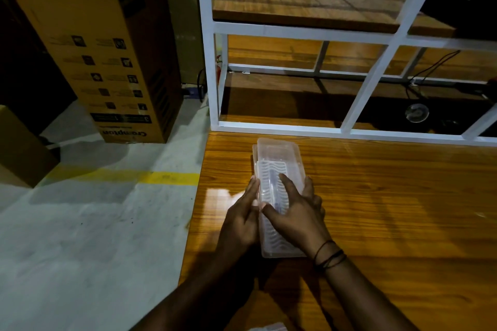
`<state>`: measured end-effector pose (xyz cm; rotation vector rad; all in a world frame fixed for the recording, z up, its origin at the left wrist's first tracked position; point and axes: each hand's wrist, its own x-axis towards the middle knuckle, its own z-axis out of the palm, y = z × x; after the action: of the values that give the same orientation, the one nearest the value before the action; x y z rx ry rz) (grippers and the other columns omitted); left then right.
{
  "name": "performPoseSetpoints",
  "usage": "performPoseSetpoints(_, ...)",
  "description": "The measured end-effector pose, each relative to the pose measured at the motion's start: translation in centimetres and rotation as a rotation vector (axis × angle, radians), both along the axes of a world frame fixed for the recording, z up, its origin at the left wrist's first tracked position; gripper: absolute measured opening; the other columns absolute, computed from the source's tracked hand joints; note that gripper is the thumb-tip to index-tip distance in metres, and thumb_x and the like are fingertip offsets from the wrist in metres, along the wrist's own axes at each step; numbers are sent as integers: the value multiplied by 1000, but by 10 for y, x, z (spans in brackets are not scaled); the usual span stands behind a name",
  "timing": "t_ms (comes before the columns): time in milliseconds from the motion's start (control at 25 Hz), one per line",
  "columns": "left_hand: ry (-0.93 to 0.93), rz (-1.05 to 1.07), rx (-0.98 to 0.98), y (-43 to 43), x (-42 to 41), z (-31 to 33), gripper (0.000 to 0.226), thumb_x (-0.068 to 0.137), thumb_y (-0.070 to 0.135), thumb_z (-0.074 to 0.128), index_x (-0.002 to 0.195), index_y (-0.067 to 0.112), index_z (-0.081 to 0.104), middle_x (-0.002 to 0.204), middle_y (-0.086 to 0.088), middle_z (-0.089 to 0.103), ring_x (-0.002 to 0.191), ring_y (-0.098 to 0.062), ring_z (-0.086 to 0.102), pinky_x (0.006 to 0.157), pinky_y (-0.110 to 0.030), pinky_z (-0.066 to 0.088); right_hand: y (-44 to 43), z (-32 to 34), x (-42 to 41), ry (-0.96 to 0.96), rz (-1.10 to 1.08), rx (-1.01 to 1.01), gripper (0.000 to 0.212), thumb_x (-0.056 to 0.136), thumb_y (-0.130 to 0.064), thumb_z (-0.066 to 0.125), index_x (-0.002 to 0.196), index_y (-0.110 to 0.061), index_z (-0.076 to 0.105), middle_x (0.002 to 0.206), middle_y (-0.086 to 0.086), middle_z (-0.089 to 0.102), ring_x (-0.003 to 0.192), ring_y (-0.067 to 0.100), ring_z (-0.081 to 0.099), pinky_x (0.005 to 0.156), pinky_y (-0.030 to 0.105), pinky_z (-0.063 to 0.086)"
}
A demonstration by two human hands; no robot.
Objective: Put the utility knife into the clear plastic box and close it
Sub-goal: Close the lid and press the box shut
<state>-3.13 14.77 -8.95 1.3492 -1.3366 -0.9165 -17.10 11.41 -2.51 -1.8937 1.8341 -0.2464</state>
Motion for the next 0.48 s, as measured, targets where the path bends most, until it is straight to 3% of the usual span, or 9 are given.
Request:
performPoseSetpoints(120, 84, 5, 97, 4, -1, 5, 49, 108, 16, 45, 156, 21, 38, 149, 13, 52, 131, 8, 54, 102, -18, 52, 3, -5, 1, 32, 22, -48, 88, 86, -70, 52, 156, -41, 8, 166, 15, -5, 148, 40, 12, 118, 50, 19)
performPoseSetpoints(200, 96, 39, 132, 4, -2, 5, 49, 107, 20, 46, 156, 22, 39, 144, 15, 53, 126, 10, 56, 92, -8, 51, 3, -8, 1, 91, 46, -69, 87, 87, -70, 48, 157, -35, 9, 165, 18, -3, 148, 40, 13, 118, 49, 21)
performPoseSetpoints(360, 170, 99, 192, 0, -6, 4, 50, 105, 18, 52, 154, 26, 43, 147, 7, 56, 124, -1, 60, 92, -15, 55, 2, -11, -2, 120, 61, -93, 81, 89, -71, 43, 156, -34, 15, 165, 16, 1, 146, 39, 15, 117, 48, 24)
performPoseSetpoints(480, 93, 150, 219, 0, -13, 13, 49, 105, 20, 53, 152, 27, 43, 144, 0, 58, 127, -14, 60, 102, -31, 55, 5, -14, -7, 125, 57, -130, 72, 93, -68, 37, 155, -39, 17, 165, 14, 7, 142, 38, 20, 114, 47, 30)
